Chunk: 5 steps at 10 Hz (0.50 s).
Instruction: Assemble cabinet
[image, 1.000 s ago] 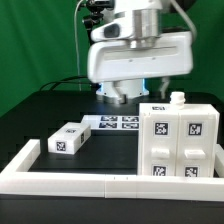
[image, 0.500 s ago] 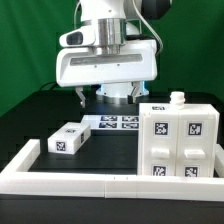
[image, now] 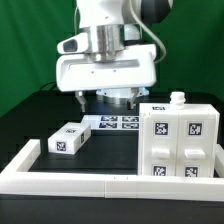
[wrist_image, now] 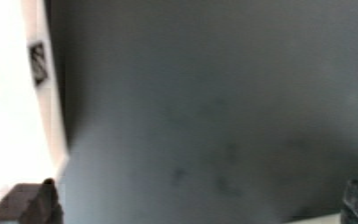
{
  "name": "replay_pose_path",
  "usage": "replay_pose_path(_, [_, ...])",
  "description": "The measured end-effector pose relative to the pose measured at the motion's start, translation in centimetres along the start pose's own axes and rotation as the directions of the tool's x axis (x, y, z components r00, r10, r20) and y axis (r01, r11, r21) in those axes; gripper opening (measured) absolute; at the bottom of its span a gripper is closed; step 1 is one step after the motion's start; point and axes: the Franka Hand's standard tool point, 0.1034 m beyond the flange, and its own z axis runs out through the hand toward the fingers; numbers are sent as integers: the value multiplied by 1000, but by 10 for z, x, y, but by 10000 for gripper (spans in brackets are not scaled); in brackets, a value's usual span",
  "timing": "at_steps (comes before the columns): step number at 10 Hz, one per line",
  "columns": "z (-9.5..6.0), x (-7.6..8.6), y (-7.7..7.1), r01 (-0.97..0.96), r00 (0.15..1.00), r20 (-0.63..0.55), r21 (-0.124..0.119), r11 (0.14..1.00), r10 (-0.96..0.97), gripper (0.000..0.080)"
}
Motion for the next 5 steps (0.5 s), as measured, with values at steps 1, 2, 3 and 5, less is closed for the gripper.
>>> replay_pose_path(1, [5,-2,17,-7,1000,-5,-8,1000,7,797])
replay_pose_path(2, [10,-4,33,-9,1000,-7,-19,1000,9,797])
replay_pose_path(3, [14,-3,46,9,1000,-12,-30,1000,-9,797])
replay_pose_path(5, [20,-1,60,34,999,-16,-42,999,-35,797])
